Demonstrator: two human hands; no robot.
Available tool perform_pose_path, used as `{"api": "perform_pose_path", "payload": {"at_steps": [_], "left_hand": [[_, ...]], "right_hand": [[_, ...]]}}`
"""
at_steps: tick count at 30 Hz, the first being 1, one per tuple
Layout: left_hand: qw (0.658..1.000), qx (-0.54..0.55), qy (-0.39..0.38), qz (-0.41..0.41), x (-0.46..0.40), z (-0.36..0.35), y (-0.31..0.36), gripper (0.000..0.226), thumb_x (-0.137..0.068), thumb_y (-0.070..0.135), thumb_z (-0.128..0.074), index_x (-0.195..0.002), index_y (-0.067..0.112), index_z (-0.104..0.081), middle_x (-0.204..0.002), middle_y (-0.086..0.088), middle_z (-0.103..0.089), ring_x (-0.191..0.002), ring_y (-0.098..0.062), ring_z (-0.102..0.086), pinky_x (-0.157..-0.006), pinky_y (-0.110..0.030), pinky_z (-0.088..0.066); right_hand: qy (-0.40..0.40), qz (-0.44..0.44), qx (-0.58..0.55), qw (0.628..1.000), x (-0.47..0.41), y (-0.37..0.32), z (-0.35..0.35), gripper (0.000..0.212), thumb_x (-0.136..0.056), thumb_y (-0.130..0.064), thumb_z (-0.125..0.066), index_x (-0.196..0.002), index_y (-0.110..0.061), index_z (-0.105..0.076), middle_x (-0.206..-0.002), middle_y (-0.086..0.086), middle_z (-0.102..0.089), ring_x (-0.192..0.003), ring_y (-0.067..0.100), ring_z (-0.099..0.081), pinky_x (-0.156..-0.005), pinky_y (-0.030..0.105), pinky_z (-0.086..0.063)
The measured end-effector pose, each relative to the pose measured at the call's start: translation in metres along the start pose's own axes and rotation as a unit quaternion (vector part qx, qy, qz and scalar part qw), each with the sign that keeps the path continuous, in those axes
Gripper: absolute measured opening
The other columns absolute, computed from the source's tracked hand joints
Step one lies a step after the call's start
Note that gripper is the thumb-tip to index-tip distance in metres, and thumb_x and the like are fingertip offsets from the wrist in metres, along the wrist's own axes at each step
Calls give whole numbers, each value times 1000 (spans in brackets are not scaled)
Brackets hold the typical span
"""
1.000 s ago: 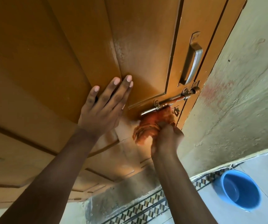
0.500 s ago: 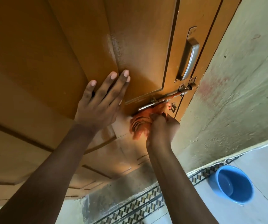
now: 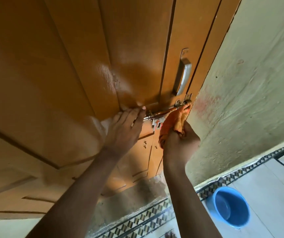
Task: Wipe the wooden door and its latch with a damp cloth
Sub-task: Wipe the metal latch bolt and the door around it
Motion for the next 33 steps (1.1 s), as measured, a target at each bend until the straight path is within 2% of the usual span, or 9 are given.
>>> {"api": "perform_pose_path", "payload": {"at_steps": [3,8,12,18,21,24,28,30,33], "left_hand": [[1000,-6,21,1,4,-5,4,26,-89,15,-81,-115,9,-79,-114,-11,-72,-106,-27,-56,-89,-40,-42],[1000,-26,-3,-1,10,-6,5,21,-97,11,-69,-115,9,-78,-115,-12,-71,-104,-30,-56,-85,-42,-42],[999,-6,-10,37,14,-11,7,23,-97,8,-59,-116,7,-73,-126,-20,-57,-106,-35,-50,-80,-46,-52],[998,11,-42,40,14,-12,15,22,-93,6,-61,-114,7,-66,-105,-15,-64,-96,-29,-51,-73,-41,-52],[997,27,-42,56,12,-8,17,26,-85,2,-73,-111,3,-73,-101,-16,-63,-91,-27,-52,-66,-39,-55],[993,60,-64,73,10,-7,16,34,-76,-1,-84,-109,0,-75,-97,-19,-65,-82,-29,-64,-56,-36,-58],[993,65,-71,64,4,1,15,36,-74,-4,-84,-109,-2,-77,-96,-18,-66,-78,-29,-66,-55,-36,-58],[994,60,-64,58,2,4,15,34,-75,-5,-78,-109,-3,-77,-94,-18,-66,-77,-29,-65,-53,-35,-57],[994,66,-62,67,3,2,14,32,-78,-5,-75,-111,-4,-75,-95,-18,-62,-78,-29,-61,-50,-36,-56]], "right_hand": [[-14,106,28,994,-14,-7,-9,29,-85,-7,-63,-105,-17,-81,-79,-1,-78,-62,11,-70,-52,30,-55],[-62,159,29,985,-24,-7,-19,47,-81,-2,-56,-125,-8,-73,-110,9,-79,-96,26,-76,-79,43,-64],[-81,200,32,976,-31,-2,-16,47,-86,-6,-57,-132,-8,-69,-117,10,-77,-103,27,-75,-82,46,-63],[-13,216,4,976,-45,4,4,44,-90,-8,-55,-131,-4,-69,-116,17,-76,-99,38,-75,-77,53,-62],[-93,232,51,967,-40,21,-18,54,-88,-17,-45,-137,-8,-63,-123,20,-73,-104,44,-72,-80,59,-61],[-200,338,168,904,-17,40,-42,60,-82,-6,-52,-142,0,-57,-145,25,-58,-135,48,-52,-101,57,-51],[-238,474,226,817,-34,56,-31,58,-85,-5,-49,-143,0,-56,-149,19,-55,-141,40,-48,-84,43,-62],[-216,461,237,827,-57,60,-18,60,-84,-4,-49,-143,-3,-57,-148,16,-57,-138,37,-52,-75,42,-64],[-183,340,214,898,-54,53,-27,61,-81,-5,-51,-141,-1,-59,-147,20,-58,-136,42,-54,-95,53,-59]]}}
Point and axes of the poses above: each hand's wrist, its own x-axis away from the middle knuckle, its own z-axis out of the back of the hand, y = z × x, the point moved 3 cm from there along -x, towards the middle knuckle
